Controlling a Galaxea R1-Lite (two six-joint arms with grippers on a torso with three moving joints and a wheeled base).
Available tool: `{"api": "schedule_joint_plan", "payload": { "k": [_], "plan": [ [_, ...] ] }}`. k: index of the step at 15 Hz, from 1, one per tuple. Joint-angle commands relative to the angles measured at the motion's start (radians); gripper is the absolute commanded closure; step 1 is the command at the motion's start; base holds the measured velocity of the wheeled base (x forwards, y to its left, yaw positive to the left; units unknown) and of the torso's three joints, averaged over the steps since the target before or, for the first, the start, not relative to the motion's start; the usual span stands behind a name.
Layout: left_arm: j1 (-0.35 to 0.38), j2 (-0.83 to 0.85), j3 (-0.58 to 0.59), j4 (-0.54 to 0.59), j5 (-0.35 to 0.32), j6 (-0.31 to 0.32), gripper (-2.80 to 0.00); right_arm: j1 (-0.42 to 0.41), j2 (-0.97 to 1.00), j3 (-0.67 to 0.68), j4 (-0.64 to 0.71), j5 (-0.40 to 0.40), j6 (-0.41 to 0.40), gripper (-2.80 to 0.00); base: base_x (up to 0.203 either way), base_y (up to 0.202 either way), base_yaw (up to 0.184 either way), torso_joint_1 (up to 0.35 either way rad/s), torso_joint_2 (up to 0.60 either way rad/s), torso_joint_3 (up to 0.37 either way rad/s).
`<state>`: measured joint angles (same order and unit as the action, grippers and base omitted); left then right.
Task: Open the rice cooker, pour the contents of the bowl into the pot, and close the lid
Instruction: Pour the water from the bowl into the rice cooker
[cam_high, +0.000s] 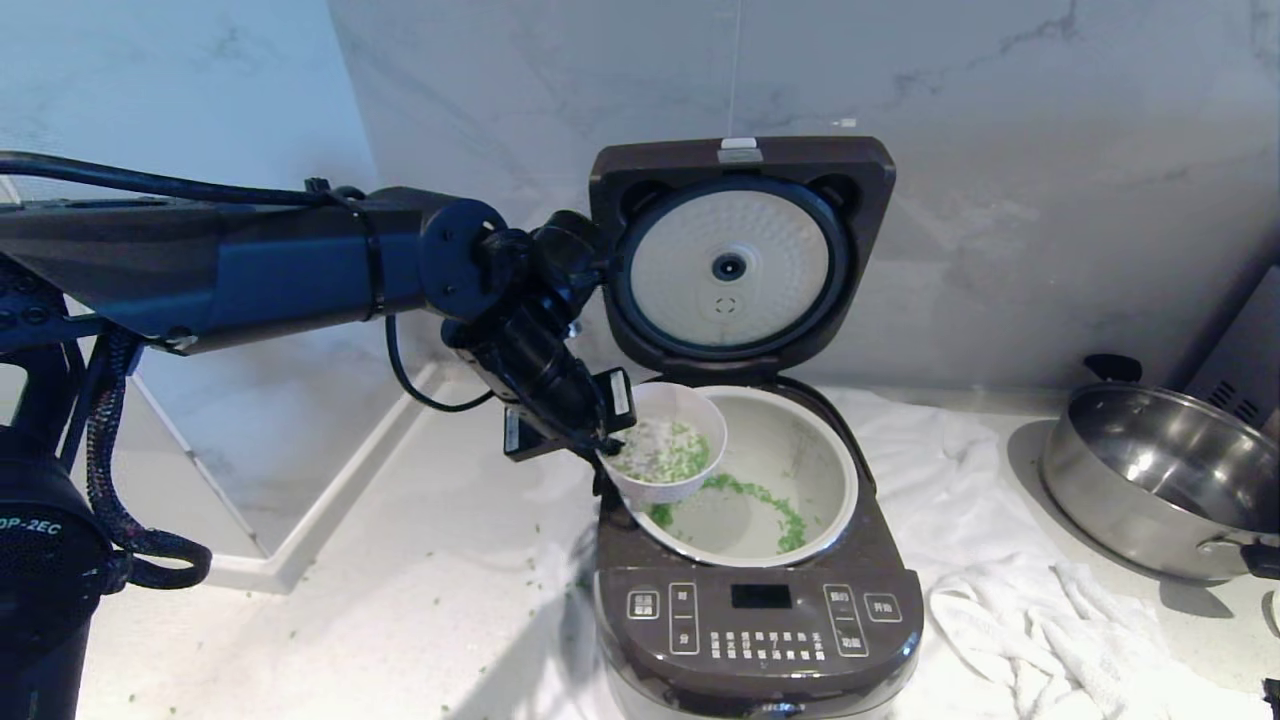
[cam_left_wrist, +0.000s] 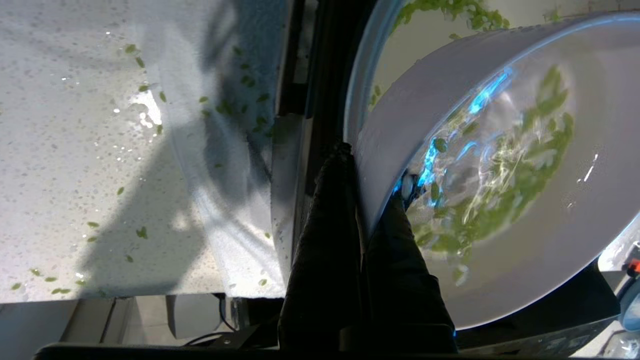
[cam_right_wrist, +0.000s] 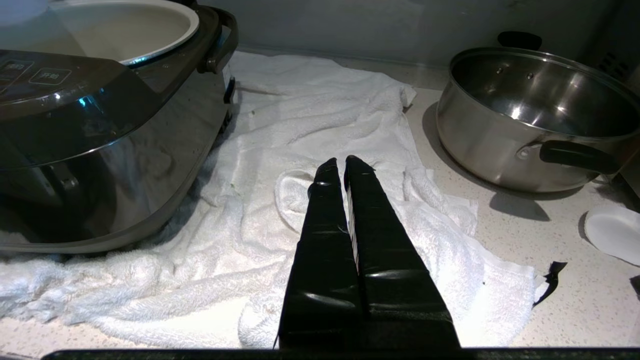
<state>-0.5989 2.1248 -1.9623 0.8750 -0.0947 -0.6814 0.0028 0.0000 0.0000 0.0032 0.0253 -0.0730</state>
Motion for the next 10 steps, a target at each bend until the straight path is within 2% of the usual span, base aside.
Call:
{"api": "schedule_joint_plan", "payload": {
  "k": [1,6,10],
  "plan": [
    [-0.024,0.027,-0.001,-0.010,0.000,-0.012,0.00,0.000,0.000,0.000,0.000,0.001,-0.001,0.00,0.000,0.000,0.000,0.000,0.00,0.000],
    [-0.102,0.037,-0.004,-0.071,0.004,-0.041,0.00,0.002,0.002,0.000,0.000,0.001,-0.001,0.00,0.000,0.000,0.000,0.000,0.00,0.000],
    [-0.123,0.078,-0.004,-0.129,0.080,-0.050,0.00,0.002,0.001,0.000,0.000,0.001,-0.001,0.00,0.000,0.000,0.000,0.000,0.00,0.000]
  ]
}}
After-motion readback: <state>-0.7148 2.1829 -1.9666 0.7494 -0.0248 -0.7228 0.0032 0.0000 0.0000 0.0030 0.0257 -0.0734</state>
